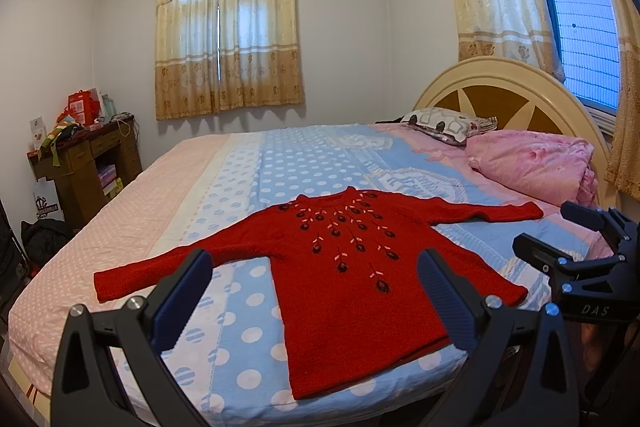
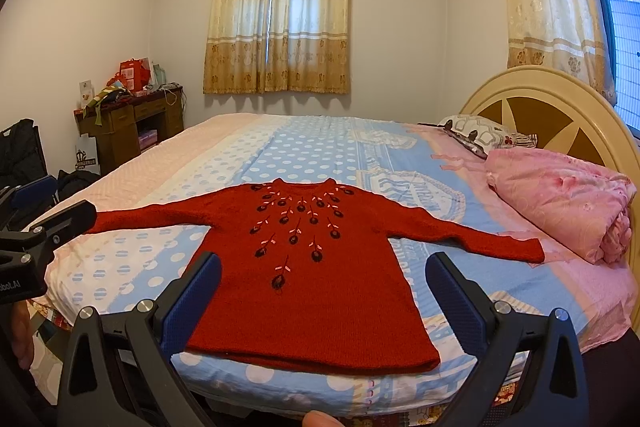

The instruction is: Fold small clothes

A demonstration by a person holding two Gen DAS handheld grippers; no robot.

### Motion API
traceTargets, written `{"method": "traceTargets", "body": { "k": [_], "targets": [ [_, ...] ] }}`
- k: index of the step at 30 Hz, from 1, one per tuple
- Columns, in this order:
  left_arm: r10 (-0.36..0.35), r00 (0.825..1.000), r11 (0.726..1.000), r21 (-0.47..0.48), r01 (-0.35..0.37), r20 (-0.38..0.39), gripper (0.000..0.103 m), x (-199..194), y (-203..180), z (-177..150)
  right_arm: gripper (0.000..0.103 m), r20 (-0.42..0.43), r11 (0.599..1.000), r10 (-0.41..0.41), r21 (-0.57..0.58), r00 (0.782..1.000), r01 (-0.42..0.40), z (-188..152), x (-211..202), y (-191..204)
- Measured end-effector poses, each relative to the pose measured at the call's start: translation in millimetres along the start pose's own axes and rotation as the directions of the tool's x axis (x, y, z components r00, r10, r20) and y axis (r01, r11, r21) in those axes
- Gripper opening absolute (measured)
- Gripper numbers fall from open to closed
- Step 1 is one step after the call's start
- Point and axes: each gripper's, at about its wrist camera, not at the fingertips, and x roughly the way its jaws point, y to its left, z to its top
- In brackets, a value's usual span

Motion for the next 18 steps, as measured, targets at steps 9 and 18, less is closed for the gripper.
{"method": "traceTargets", "body": {
  "k": [9,18],
  "targets": [
    [0.007,0.999,1.0,0.001,-0.007,-0.041,0.103,15,4,-7,0.102,-0.021,1.0,-0.017,-0.011,1.0,0.017,-5,15,-6],
    [0.026,0.992,1.0,0.008,-0.025,-0.122,0.103,51,10,-21,0.102,-0.106,0.999,-0.03,-0.017,0.994,0.028,-24,59,-15]
  ]
}}
